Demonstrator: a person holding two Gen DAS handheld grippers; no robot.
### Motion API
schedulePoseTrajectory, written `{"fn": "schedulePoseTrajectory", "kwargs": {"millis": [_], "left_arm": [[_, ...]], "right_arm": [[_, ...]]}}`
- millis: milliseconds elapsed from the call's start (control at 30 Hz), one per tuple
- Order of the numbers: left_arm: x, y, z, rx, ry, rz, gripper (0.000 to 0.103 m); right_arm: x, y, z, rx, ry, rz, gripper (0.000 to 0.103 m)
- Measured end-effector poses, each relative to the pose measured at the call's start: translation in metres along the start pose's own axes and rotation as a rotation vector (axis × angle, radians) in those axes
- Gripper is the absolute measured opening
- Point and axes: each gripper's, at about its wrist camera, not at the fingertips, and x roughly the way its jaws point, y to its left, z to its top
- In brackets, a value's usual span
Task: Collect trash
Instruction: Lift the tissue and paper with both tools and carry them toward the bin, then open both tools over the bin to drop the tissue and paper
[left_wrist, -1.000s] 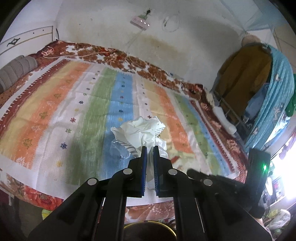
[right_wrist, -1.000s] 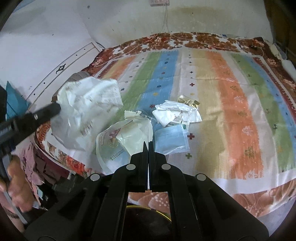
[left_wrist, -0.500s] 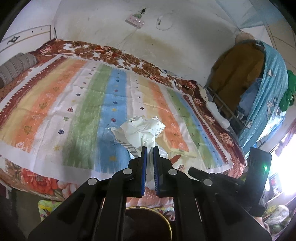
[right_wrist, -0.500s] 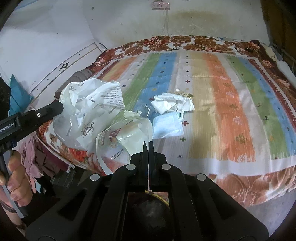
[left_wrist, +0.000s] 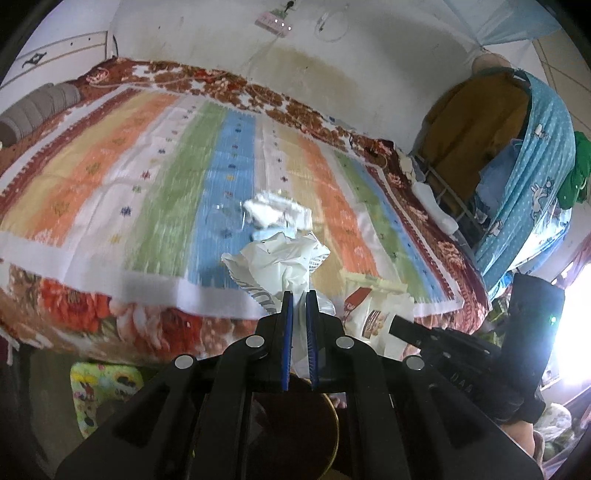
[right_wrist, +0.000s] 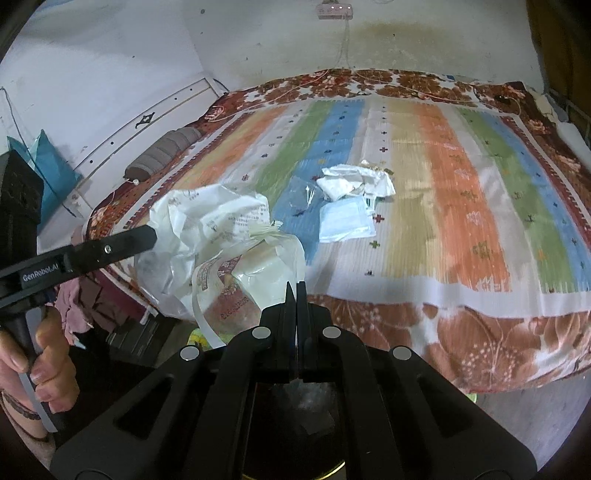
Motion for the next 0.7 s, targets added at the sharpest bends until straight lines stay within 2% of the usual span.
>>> {"fn": "schedulePoseTrajectory", "kwargs": {"millis": [400, 600, 700], "left_arm": [[-0.008, 0.0, -0.043, -0.019, 0.039, -0.005, 0.006], [-0.019, -0.015, -0.062, 0.042, 0.013, 0.008, 0.006], [-0.015, -0.014, -0.074, 0.053, 0.042, 0.057, 0.006]], "right_arm": [[-0.013, -0.003, -0.034, 0.035, 0.013, -0.01, 0.0], [-0.012, 0.006, -0.047, 0.014, 0.029, -0.032, 0.0], [-0.01, 0.007, -0.056, 0.017, 0.049, -0.07, 0.0]]}}
